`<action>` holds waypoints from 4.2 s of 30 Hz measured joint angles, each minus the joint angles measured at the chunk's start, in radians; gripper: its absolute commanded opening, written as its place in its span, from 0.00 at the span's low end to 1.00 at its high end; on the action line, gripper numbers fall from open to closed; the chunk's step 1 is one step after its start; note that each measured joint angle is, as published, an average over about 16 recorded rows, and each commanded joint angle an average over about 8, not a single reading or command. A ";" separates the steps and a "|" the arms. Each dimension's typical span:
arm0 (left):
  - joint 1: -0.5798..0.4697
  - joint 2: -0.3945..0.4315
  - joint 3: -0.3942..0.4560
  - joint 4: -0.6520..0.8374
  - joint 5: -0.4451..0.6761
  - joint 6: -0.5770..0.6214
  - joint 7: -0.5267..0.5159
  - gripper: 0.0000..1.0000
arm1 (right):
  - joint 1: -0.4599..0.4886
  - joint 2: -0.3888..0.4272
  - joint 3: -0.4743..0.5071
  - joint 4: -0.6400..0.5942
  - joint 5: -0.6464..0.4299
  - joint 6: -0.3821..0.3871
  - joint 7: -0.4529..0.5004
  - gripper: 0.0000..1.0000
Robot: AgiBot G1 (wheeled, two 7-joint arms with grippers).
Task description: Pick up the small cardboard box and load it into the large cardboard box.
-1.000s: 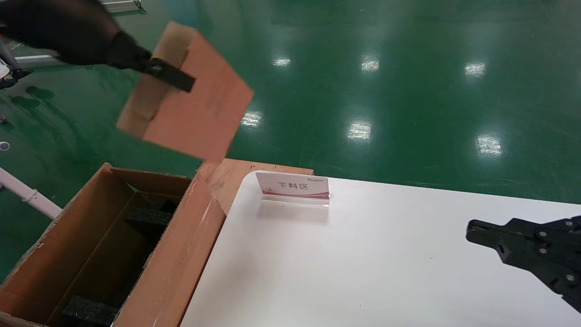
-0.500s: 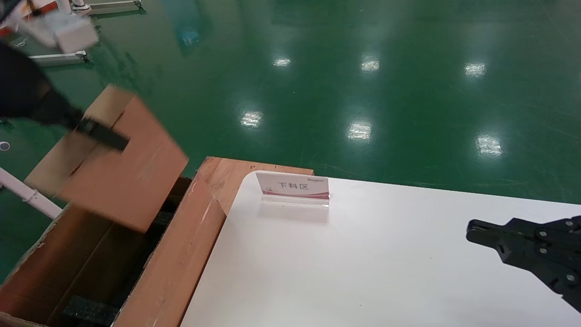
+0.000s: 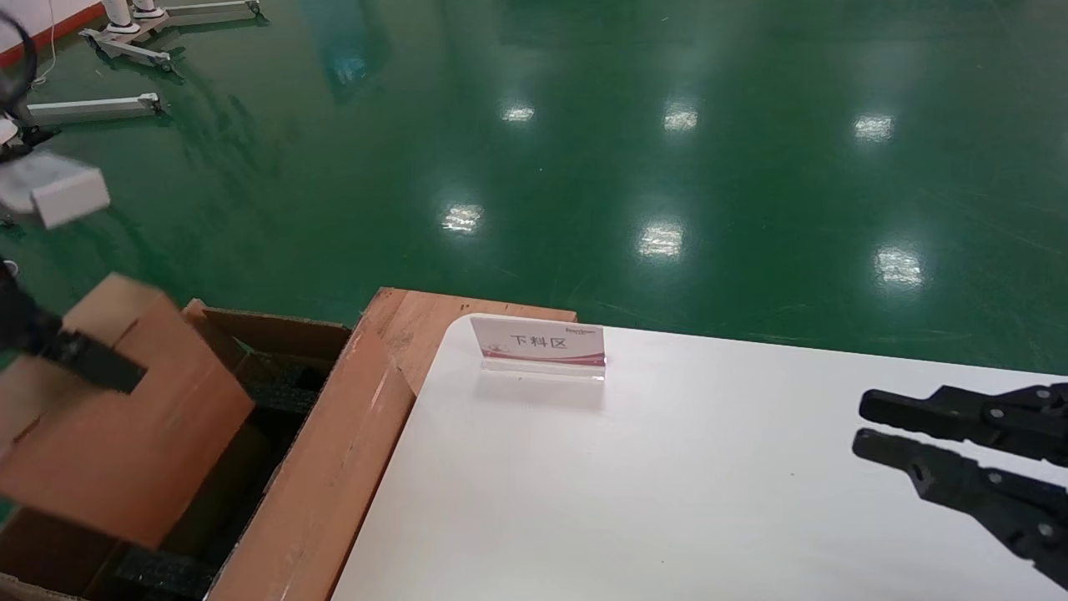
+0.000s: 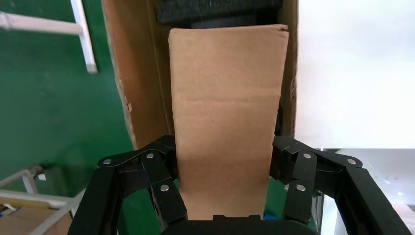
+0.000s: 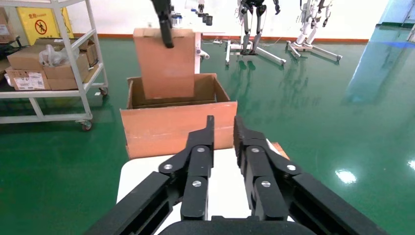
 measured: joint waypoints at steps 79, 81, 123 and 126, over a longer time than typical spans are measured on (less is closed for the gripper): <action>0.726 0.028 -0.042 0.796 -0.112 -0.409 0.534 0.00 | 0.001 0.002 -0.005 0.000 0.003 0.002 -0.002 1.00; 0.745 0.034 -0.043 0.817 -0.122 -0.407 0.538 0.02 | 0.001 0.002 -0.005 0.000 0.003 0.002 -0.002 1.00; 0.795 0.058 -0.050 0.872 -0.147 -0.400 0.568 1.00 | 0.001 0.002 -0.005 0.000 0.004 0.003 -0.003 1.00; 0.781 0.056 -0.061 0.851 -0.152 -0.418 0.599 1.00 | 0.001 0.002 -0.005 -0.001 0.004 0.002 -0.003 1.00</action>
